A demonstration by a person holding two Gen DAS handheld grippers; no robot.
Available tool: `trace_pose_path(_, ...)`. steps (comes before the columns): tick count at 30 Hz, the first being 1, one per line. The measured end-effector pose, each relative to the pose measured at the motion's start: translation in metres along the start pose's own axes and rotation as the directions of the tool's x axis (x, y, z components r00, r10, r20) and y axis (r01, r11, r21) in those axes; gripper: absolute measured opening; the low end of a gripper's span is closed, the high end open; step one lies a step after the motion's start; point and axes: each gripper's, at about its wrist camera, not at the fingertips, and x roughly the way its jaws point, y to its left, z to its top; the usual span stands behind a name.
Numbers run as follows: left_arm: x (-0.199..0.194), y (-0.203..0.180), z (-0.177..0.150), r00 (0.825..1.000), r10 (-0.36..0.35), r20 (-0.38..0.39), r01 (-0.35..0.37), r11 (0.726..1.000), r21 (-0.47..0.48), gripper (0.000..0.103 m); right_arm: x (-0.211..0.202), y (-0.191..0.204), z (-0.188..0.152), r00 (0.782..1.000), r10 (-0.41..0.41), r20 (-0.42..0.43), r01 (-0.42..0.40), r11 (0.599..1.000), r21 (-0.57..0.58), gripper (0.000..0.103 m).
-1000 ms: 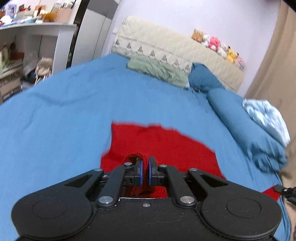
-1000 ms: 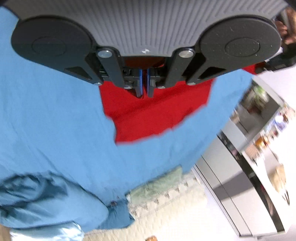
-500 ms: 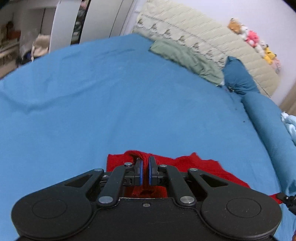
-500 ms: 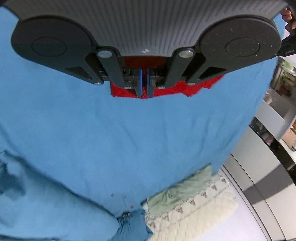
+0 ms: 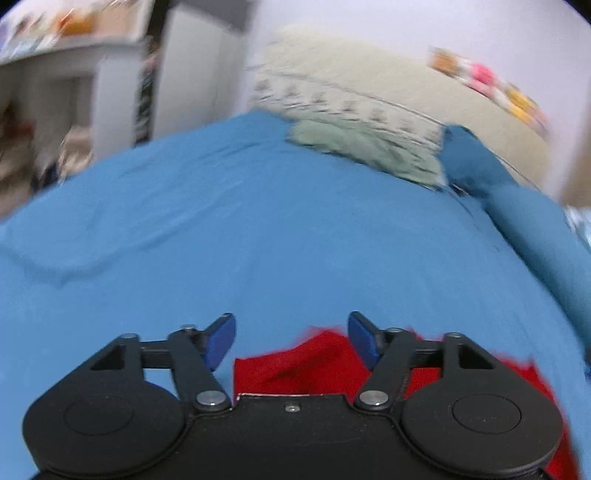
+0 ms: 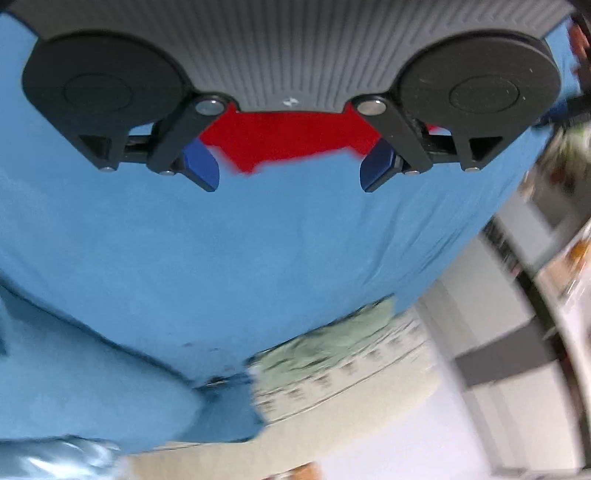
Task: Fold small clothes
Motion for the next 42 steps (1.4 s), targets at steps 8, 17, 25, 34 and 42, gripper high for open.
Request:
trace_pose_path(8, 0.023, 0.0, -0.062, 0.976, -0.071, -0.204, 0.082, 0.996, 0.045, 0.078, 0.02, 0.021, -0.068, 0.974, -0.069, -0.216, 0.024, 0.979, -0.203, 0.099)
trace_pose_path(17, 0.009, -0.002, -0.057, 0.978, -0.053, -0.204, 0.069, 0.995, 0.074, 0.079, 0.006, 0.024, -0.082, 0.97, -0.139, -0.198, 0.091, 0.968, -0.235, 0.099)
trace_pose_path(25, -0.053, -0.028, -0.08, 0.991, -0.069, -0.115, 0.085, 0.987, 0.137, 0.093, -0.082, 0.011, -0.085, 0.977, -0.198, -0.085, 0.176, 0.961, -0.215, 0.099)
trace_pose_path(34, -0.053, -0.093, -0.101, 0.99, -0.085, -0.117, 0.11, 0.968, 0.227, 0.095, -0.112, -0.019, -0.115, 0.96, -0.263, -0.1, 0.232, 0.941, -0.248, 0.099)
trace_pose_path(42, 0.002, -0.132, -0.103, 0.976, -0.078, -0.204, 0.119, 0.973, 0.197, 0.096, -0.077, -0.03, -0.128, 0.958, -0.232, -0.17, 0.19, 0.954, -0.231, 0.086)
